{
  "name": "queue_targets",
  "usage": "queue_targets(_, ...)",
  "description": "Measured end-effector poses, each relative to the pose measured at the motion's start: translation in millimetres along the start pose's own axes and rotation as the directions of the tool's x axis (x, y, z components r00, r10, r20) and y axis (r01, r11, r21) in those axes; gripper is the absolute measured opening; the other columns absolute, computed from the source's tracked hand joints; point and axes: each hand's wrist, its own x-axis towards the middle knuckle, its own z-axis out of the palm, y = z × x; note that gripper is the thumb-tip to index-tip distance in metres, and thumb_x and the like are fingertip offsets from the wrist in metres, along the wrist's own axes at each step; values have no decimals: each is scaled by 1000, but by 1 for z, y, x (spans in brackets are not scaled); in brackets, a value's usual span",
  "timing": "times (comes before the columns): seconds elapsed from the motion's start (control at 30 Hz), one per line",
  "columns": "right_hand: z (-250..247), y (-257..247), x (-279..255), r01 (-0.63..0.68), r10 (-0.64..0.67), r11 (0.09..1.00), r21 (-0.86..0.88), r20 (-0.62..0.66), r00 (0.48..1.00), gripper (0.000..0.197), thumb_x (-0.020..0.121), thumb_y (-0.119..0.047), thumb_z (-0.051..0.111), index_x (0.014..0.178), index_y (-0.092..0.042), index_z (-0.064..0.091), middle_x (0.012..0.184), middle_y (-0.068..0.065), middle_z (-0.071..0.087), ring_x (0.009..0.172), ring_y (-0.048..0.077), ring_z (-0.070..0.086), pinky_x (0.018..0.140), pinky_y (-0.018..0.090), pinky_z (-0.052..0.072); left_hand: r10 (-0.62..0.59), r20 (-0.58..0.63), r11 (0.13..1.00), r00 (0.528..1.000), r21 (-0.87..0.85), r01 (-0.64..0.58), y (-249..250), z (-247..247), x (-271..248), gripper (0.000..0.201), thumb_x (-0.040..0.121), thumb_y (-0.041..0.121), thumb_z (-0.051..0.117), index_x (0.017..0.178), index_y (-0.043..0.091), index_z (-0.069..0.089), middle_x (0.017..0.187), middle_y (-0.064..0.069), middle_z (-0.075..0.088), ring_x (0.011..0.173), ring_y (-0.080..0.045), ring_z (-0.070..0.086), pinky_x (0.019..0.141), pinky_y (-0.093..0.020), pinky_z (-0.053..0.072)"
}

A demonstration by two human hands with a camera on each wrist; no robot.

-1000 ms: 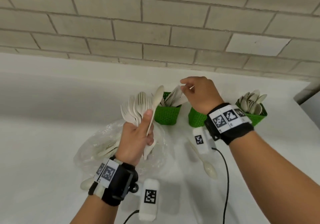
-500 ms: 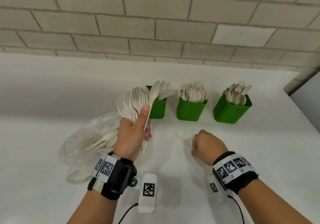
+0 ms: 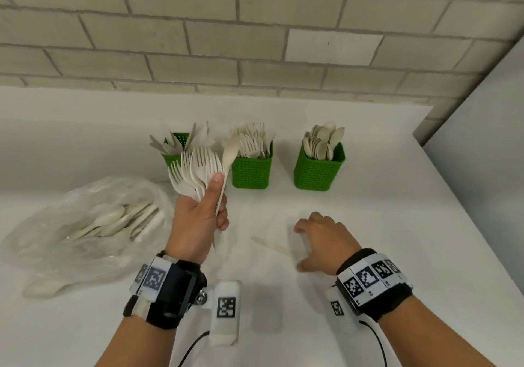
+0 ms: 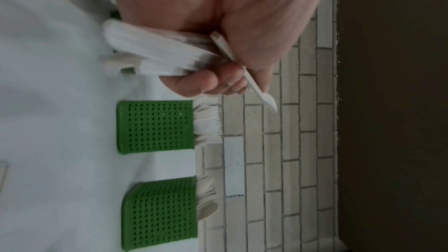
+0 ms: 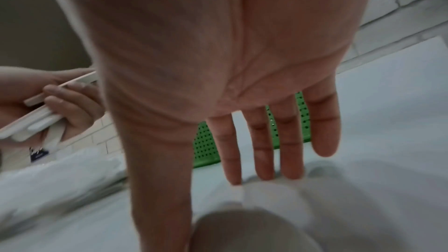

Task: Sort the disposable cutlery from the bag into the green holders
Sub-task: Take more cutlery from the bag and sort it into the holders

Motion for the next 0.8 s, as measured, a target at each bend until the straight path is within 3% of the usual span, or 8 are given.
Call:
queue_targets(0.17,15,26,-9,19,-8,978,210,-57,998,18,83,-24,72,99,-23,64,98,-5,61,94,16,60,79,26,46,-32,48,999,998,43,30,-22,35,-12,33,95,35,59,68,16,50,57,-3,37,45,-15,31,44,-25,27)
queue_targets(0.27,19,40,-13,63,-25,934,351,-112,993,17,84,-14,69,89,-26,59,81,-10,57,80,13,58,70,22,42,-72,80,994,994,87,65,-33,51,-22,33,94,35,59,76,9,51,57,-3,37,46,-16,31,44,-26,28)
queue_targets(0.37,11,53,-17,126,-32,860,495,-195,980,20,86,-9,66,93,-25,58,81,-7,57,67,7,53,64,20,42,-88,98,989,991,127,76,-37,64,-27,33,94,34,60,77,8,51,58,-4,36,46,-16,30,45,-26,28)
queue_targets(0.47,-5,55,-24,267,38,555,788,-344,938,25,84,1,66,99,-19,65,88,1,63,68,8,57,68,17,47,-50,95,978,994,209,29,-37,73,-27,37,95,33,60,69,9,48,55,-5,34,45,-17,31,44,-26,30)
queue_targets(0.53,-19,51,-32,318,60,326,891,-355,933,17,82,-1,72,92,-14,70,88,2,69,74,13,62,69,21,51,3,109,967,994,255,-31,-36,77,-25,40,96,32,60,62,14,47,52,-3,35,44,-17,32,45,-28,32)
queue_targets(0.63,-33,54,-41,259,-125,31,965,-254,959,32,67,-4,79,98,-5,70,93,11,73,83,17,67,72,25,56,60,131,958,989,270,-94,-32,82,-24,40,97,30,59,60,18,47,50,-3,36,42,-16,33,45,-29,31)
queue_targets(0.7,-37,58,-44,234,-278,-22,972,-230,933,55,56,6,84,108,-2,67,101,16,71,91,20,68,79,27,56,65,145,964,987,248,-100,-29,84,-23,37,98,27,58,65,12,48,51,-4,35,42,-17,31,44,-29,30)
queue_targets(0.8,-46,57,-41,340,-167,-45,939,-343,925,40,53,4,88,89,-8,76,86,14,72,71,17,69,67,25,58,-6,164,989,986,147,-19,-26,86,-23,35,97,29,57,70,8,49,56,-6,35,43,-16,30,45,-27,28)
